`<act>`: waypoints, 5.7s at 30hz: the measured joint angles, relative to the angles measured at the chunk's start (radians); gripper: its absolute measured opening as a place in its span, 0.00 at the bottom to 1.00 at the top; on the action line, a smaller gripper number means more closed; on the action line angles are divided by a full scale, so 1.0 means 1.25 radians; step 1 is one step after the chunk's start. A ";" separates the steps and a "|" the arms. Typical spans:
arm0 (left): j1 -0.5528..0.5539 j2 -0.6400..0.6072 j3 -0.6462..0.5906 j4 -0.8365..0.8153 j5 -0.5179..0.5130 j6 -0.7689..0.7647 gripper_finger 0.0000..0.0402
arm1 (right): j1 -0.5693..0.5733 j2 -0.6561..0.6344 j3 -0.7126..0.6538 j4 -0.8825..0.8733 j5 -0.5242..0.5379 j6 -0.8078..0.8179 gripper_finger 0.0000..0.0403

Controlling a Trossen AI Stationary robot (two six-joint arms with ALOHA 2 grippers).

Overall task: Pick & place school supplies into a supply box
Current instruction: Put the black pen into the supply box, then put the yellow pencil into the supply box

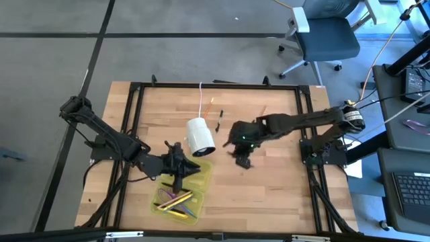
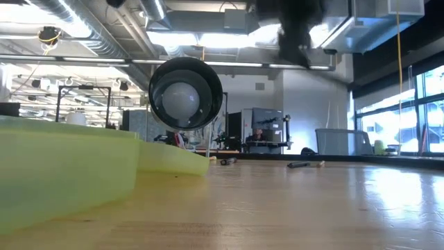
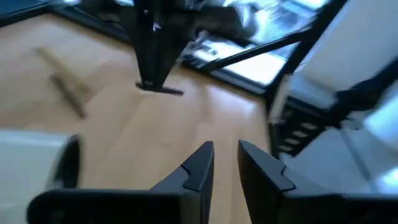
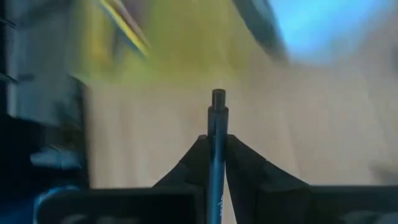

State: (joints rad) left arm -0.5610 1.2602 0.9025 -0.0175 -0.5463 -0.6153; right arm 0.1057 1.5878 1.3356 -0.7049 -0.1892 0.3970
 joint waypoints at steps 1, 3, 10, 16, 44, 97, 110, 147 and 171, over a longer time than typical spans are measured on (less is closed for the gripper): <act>0.000 0.000 -0.021 0.049 0.007 0.020 0.18 | 0.023 0.000 0.040 0.020 0.018 -0.005 0.09; 0.000 0.001 -0.065 0.155 0.019 0.069 0.20 | 0.069 -0.001 0.112 0.071 0.068 -0.024 0.10; 0.002 0.027 -0.180 0.506 0.038 0.301 0.25 | 0.201 -0.003 0.215 0.406 0.260 -0.175 0.10; 0.028 0.079 -0.183 0.585 0.133 0.319 0.24 | 0.233 0.010 0.198 0.575 0.346 -0.243 0.10; 0.042 0.097 -0.183 0.715 0.223 0.313 0.20 | 0.233 0.108 0.197 0.561 0.346 -0.214 0.10; -0.028 0.232 0.064 -0.421 0.579 -0.195 0.06 | 0.159 0.003 0.197 -0.279 0.513 0.204 0.50; -0.014 0.350 0.064 -0.420 0.656 -0.257 0.08 | 0.109 0.003 0.197 -0.310 0.515 0.223 0.50; -0.016 0.089 0.064 -0.402 0.379 -0.311 0.17 | -0.298 0.001 -0.164 -0.243 0.392 0.264 0.50; -0.016 0.085 0.064 -0.402 0.369 -0.286 0.17 | -0.326 0.000 -0.406 0.081 0.338 0.406 0.50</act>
State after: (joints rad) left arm -0.5816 1.3670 0.9825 -0.5198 -0.0856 -0.9733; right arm -0.3019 1.5883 0.8286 -0.6033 0.2334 0.9040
